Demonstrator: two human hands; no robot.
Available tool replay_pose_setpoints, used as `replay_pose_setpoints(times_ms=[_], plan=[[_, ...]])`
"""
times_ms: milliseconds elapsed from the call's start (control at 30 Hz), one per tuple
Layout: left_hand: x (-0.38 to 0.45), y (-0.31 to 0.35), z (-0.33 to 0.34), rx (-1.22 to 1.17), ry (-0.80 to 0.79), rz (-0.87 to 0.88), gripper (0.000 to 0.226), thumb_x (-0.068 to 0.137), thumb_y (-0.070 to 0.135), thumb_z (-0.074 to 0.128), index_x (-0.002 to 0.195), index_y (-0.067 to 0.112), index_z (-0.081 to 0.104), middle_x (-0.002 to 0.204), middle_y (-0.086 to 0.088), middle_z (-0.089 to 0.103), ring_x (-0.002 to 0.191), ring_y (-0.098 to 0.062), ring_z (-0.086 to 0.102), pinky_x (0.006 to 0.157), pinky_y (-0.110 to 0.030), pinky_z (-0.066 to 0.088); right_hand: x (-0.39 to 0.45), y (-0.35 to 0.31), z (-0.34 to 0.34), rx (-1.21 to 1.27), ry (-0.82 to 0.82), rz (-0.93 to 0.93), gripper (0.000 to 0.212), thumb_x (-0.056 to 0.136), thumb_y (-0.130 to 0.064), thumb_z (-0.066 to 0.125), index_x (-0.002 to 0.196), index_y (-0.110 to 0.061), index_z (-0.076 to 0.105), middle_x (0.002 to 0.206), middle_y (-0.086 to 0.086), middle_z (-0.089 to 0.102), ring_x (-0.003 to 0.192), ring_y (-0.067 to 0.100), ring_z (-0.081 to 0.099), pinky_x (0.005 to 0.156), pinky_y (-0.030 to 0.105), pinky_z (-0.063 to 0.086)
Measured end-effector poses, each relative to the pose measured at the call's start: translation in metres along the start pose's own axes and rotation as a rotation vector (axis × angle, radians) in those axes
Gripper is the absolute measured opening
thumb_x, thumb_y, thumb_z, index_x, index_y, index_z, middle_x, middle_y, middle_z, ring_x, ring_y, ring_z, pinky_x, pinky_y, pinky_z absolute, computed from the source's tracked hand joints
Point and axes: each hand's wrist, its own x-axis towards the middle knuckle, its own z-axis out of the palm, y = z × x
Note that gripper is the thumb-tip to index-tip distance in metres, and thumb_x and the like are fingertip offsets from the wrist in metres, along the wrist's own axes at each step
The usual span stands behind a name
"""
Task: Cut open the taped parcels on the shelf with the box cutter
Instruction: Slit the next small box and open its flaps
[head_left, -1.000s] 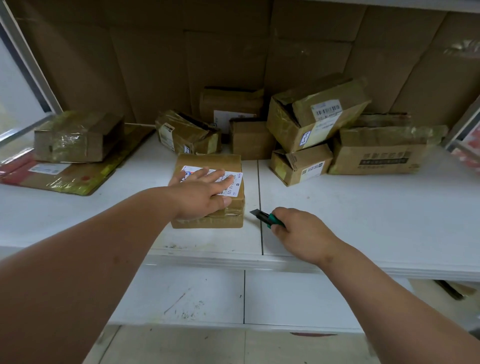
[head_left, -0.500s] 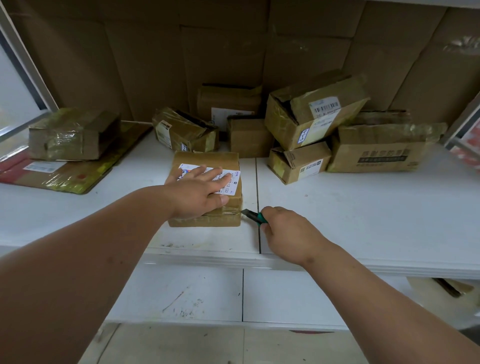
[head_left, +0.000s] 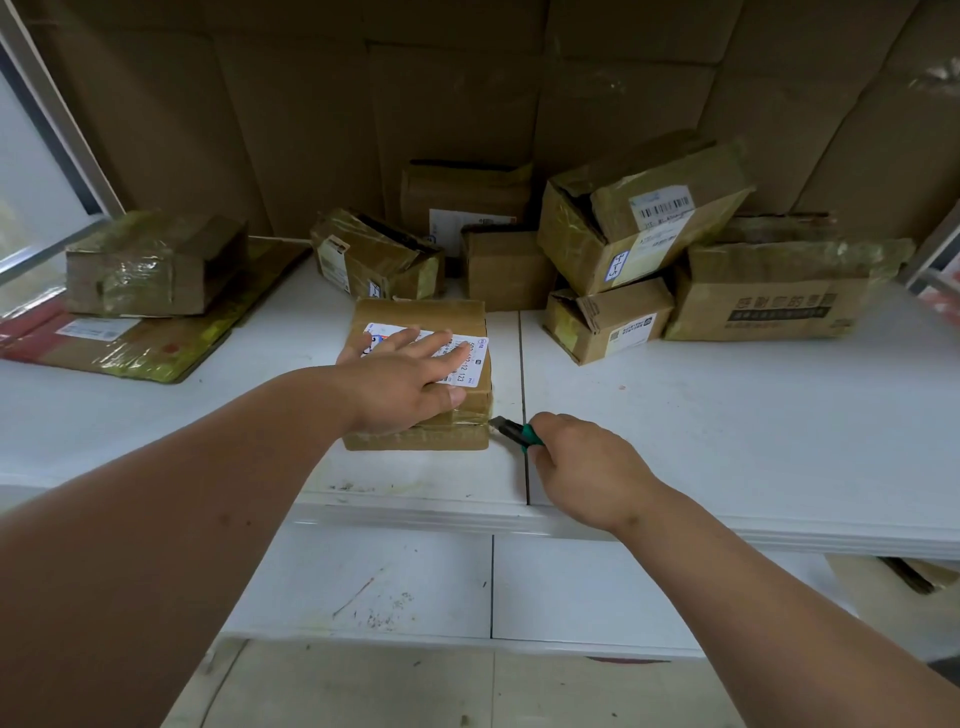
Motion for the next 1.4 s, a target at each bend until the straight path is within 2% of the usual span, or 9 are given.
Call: replay_pose_setpoints(times_ms=[367,833,900,967,1067,1167,1233,1333,1400], plan=[[-0.003,0.005,-0.002,-0.009,-0.013,-0.008,0.058,0.099,0.061,0.02,0.151,0.048,-0.002,0.161,0.021,-0.012,0.148,-0.01,-0.015,0.117,-0.049,-0.012,0.004,-0.003,-0.003,-0.135,-0.107,-0.006,0.007,0.095,-0.015,0.041,0.093,-0.021,0.039,0.074,-0.008,0.042,0.061,0.012,0.042,0.05,0.03,0.027],[-0.007,0.007,-0.01,-0.067,-0.038,-0.022,0.059,0.101,0.057,0.026,0.152,0.046,-0.002,0.162,0.018,-0.01,0.149,-0.011,-0.014,0.117,-0.047,-0.01,0.004,-0.008,-0.017,-0.324,-0.3,-0.005,0.019,0.089,-0.012,0.039,0.107,-0.018,0.042,0.075,-0.005,0.043,0.064,0.016,0.044,0.052,0.03,0.03],[-0.009,0.006,-0.017,-0.238,-0.054,-0.072,0.064,0.1,0.051,0.04,0.152,0.048,0.003,0.163,0.013,-0.002,0.15,-0.017,-0.005,0.118,-0.044,0.0,0.002,-0.002,-0.017,-0.219,-0.258,0.037,0.012,0.095,-0.014,0.04,0.106,-0.017,0.044,0.077,-0.005,0.045,0.071,0.018,0.048,0.054,0.031,0.032],[-0.013,0.001,-0.027,-0.45,-0.062,-0.118,0.069,0.096,0.034,0.055,0.15,0.052,0.016,0.163,0.01,0.012,0.145,-0.024,0.02,0.114,-0.039,0.025,-0.001,0.003,-0.018,-0.076,-0.21,0.07,0.003,0.098,-0.016,0.04,0.097,-0.019,0.041,0.079,-0.005,0.047,0.074,0.018,0.049,0.055,0.031,0.034],[-0.021,-0.009,-0.037,-0.418,-0.062,-0.071,0.072,0.089,0.012,0.058,0.144,0.051,0.034,0.159,0.021,0.019,0.136,-0.014,0.032,0.104,-0.033,0.04,-0.005,0.004,-0.02,0.07,-0.14,0.068,0.008,0.1,-0.02,0.04,0.092,-0.02,0.042,0.077,-0.003,0.049,0.069,0.016,0.047,0.057,0.031,0.036],[-0.025,-0.019,-0.035,-0.261,-0.093,-0.06,0.066,0.095,0.028,0.059,0.144,0.058,0.026,0.16,0.024,0.007,0.148,-0.016,0.006,0.12,-0.046,0.015,-0.008,0.003,-0.02,0.112,-0.094,0.076,0.008,0.102,-0.025,0.041,0.096,-0.02,0.044,0.077,-0.002,0.052,0.069,0.017,0.05,0.057,0.032,0.038],[-0.026,-0.021,-0.031,-0.237,-0.114,-0.06,0.061,0.097,0.04,0.054,0.143,0.061,0.02,0.16,0.024,0.001,0.149,-0.016,-0.005,0.12,-0.044,0.006,-0.008,0.002,-0.02,0.099,-0.078,0.09,0.01,0.102,-0.026,0.041,0.096,-0.019,0.044,0.079,-0.001,0.054,0.072,0.02,0.054,0.059,0.033,0.042],[-0.021,-0.013,-0.027,-0.045,-0.04,-0.079,0.059,0.092,0.064,0.042,0.144,0.062,0.013,0.161,0.018,0.006,0.145,-0.027,0.004,0.117,-0.042,0.015,-0.006,-0.002,-0.02,0.305,-0.096,0.168,0.01,0.1,-0.022,0.043,0.101,-0.014,0.05,0.087,0.008,0.067,0.074,0.024,0.066,0.068,0.037,0.055],[-0.017,-0.004,-0.028,0.06,0.011,-0.114,0.07,0.08,0.08,0.028,0.146,0.06,0.015,0.159,0.012,0.017,0.139,-0.029,0.016,0.109,-0.04,0.026,-0.005,-0.005,-0.019,0.684,-0.095,0.285,0.009,0.1,-0.017,0.045,0.107,-0.016,0.05,0.08,0.012,0.071,0.056,0.018,0.067,0.053,0.028,0.054]])
